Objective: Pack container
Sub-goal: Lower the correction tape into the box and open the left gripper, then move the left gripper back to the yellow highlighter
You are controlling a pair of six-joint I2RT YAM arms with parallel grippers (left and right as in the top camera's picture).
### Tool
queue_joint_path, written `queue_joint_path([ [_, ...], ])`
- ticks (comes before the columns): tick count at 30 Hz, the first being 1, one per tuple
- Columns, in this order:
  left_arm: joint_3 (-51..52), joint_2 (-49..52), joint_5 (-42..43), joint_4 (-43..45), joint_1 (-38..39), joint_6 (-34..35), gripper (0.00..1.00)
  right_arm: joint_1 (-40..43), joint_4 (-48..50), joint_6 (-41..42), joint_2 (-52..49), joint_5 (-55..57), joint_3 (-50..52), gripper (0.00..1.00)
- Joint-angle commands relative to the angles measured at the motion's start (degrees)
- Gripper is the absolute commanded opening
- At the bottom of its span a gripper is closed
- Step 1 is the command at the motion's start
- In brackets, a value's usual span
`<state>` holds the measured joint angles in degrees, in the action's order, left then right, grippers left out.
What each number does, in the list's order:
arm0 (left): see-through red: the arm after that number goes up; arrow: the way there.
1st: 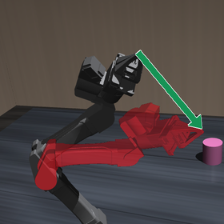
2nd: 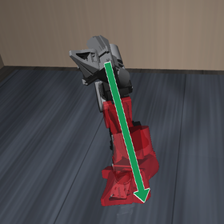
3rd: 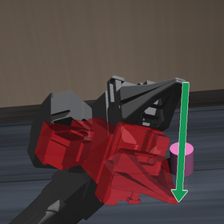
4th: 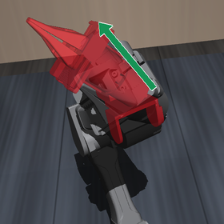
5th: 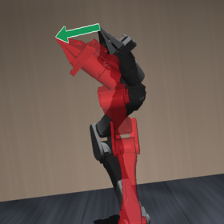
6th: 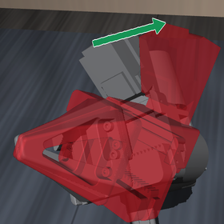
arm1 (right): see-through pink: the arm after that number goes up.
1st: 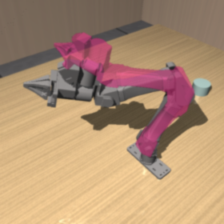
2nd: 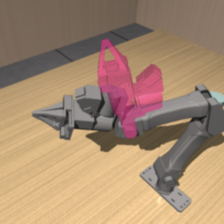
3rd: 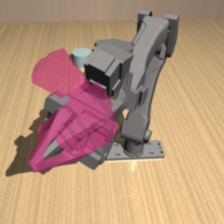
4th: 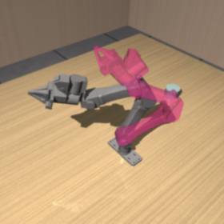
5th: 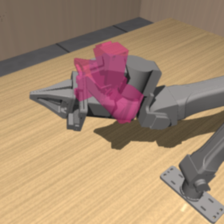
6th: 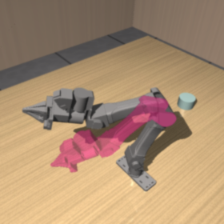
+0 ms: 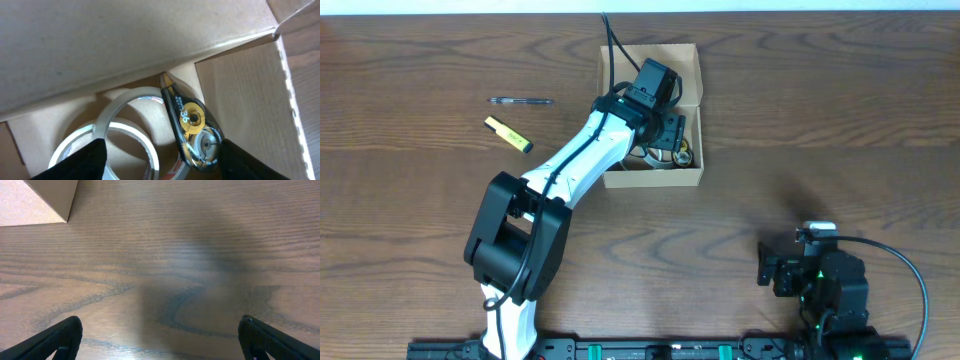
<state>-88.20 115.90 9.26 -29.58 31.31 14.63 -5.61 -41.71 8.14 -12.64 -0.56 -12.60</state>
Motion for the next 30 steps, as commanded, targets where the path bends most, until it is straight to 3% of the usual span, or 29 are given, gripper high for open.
queue_joint_path([
  [1, -1.0, -3.8, -4.7, -0.7, 0.2, 1.6, 0.73, 0.5, 0.1, 0.6, 0.2, 0.3, 0.0, 0.99],
  [12, 1.5, -18.2, -17.6, -6.1, -6.8, 9.8, 0.81, 0.5, 0.1, 0.6, 0.2, 0.3, 0.0, 0.99],
  [23, 21.0, -28.5, -21.6, -0.2, -21.0, 35.3, 0.97, 0.5, 0.1, 0.6, 0.2, 0.3, 0.0, 0.99],
  [30, 23.6, -25.9, -21.7, 0.2, -28.5, 44.7, 0.97, 0.5, 0.1, 0.6, 0.2, 0.3, 0.0, 0.99],
])
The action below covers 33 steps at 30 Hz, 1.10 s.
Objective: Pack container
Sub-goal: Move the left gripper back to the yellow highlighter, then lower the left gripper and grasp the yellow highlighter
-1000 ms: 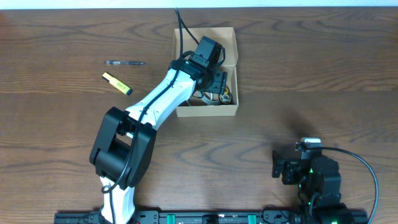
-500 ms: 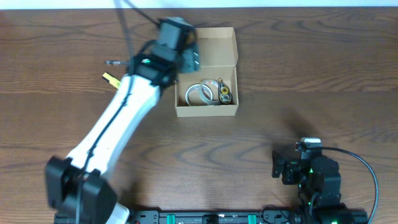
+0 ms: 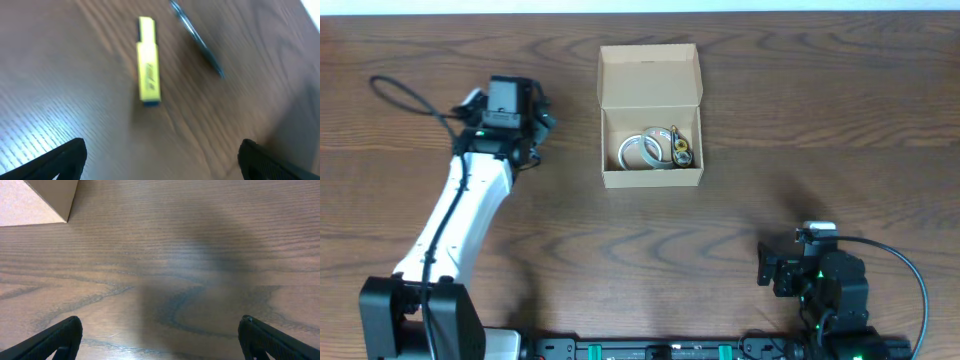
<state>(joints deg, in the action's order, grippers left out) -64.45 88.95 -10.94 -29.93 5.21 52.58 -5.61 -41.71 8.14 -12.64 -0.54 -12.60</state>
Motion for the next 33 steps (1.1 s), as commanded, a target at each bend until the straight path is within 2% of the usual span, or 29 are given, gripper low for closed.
queue_joint_path([
  [1, -0.2, 1.8, -1.4, 0.7, -3.3, 7.7, 0.98, 0.5, 0.1, 0.6, 0.2, 0.3, 0.0, 0.99],
  [4, -0.3, 4.6, 0.5, 2.0, -5.8, 9.2, 0.98, 0.5, 0.1, 0.6, 0.2, 0.3, 0.0, 0.99],
  [10, -4.7, 12.2, 7.3, 1.0, -9.0, 7.8, 0.98, 0.5, 0.1, 0.6, 0.2, 0.3, 0.0, 0.99],
  [14, -12.3, 17.9, 9.5, -3.1, -9.5, 3.5, 0.98, 0.5, 0.1, 0.6, 0.2, 0.3, 0.0, 0.99],
  [22, -25.4, 25.7, 10.6, -12.7, -9.8, 1.4, 0.98, 0.5, 0.1, 0.6, 0.2, 0.3, 0.0, 0.99],
  [33, -28.5, 31.7, 14.4, -17.8, -10.6, 1.4, 0.98, 0.5, 0.1, 0.6, 0.2, 0.3, 0.0, 0.99],
])
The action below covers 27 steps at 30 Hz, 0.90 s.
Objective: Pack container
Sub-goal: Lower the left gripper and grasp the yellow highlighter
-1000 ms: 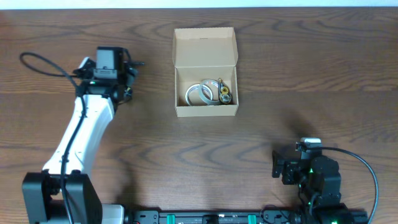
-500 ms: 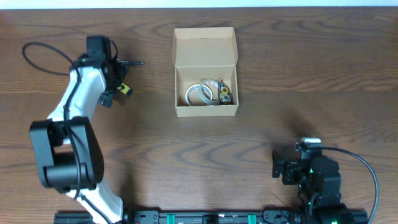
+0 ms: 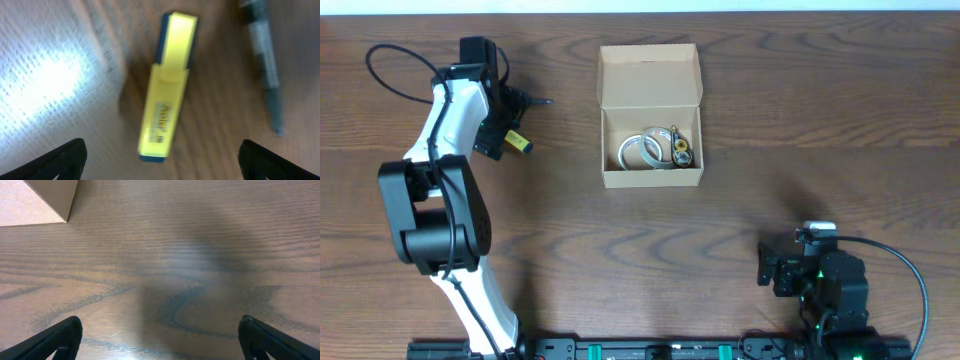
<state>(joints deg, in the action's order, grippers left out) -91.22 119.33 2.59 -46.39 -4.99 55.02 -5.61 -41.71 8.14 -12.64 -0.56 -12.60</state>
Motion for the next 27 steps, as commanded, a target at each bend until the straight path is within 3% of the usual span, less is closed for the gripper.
queue_joint_path([
  [1, -1.8, 1.6, 0.9, -1.8, -0.5, -1.0, 0.98, 0.5, 0.1, 0.6, 0.2, 0.3, 0.0, 0.99],
  [15, -2.0, 4.5, 2.0, -3.5, -1.5, -1.0, 0.92, 0.5, 0.1, 0.6, 0.2, 0.3, 0.0, 0.99],
  [27, -2.6, 6.0, 2.4, -4.7, -1.5, -1.3, 0.81, 0.5, 0.1, 0.6, 0.2, 0.3, 0.0, 0.99],
])
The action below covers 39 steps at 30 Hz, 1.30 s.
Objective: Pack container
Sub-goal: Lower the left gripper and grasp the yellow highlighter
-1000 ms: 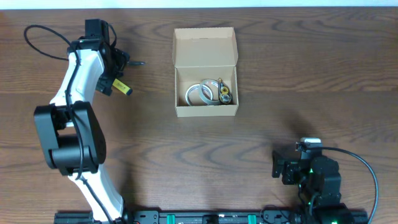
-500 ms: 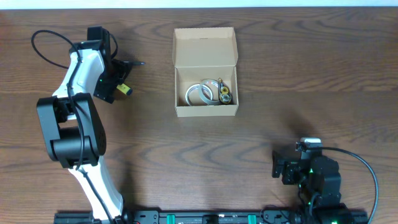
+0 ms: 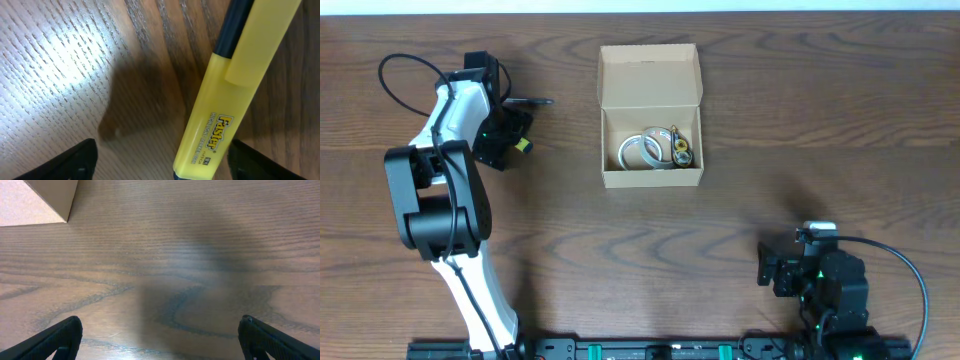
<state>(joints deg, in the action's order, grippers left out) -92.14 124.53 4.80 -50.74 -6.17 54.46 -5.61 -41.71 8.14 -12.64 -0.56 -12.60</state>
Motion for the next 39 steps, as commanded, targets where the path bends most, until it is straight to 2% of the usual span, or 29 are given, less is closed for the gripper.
queue_joint_path([
  [1, -1.6, 0.8, 0.2, -0.4, -0.3, -0.7, 0.79, 0.5, 0.1, 0.6, 0.2, 0.3, 0.0, 0.99],
  [15, -1.6, 1.0, 0.2, -0.9, -0.2, -0.7, 0.59, 0.5, 0.1, 0.6, 0.2, 0.3, 0.0, 0.99],
  [29, -1.6, 1.8, 0.8, -1.9, 1.0, -1.2, 0.25, 0.5, 0.1, 0.6, 0.2, 0.3, 0.0, 0.99],
  [33, -1.6, 1.8, 0.8, -1.9, 1.4, -1.4, 0.23, 0.5, 0.1, 0.6, 0.2, 0.3, 0.0, 0.99],
  [39, -1.6, 1.7, 0.8, -1.9, 2.0, -1.6, 0.09, 0.5, 0.1, 0.6, 0.2, 0.3, 0.0, 0.99],
])
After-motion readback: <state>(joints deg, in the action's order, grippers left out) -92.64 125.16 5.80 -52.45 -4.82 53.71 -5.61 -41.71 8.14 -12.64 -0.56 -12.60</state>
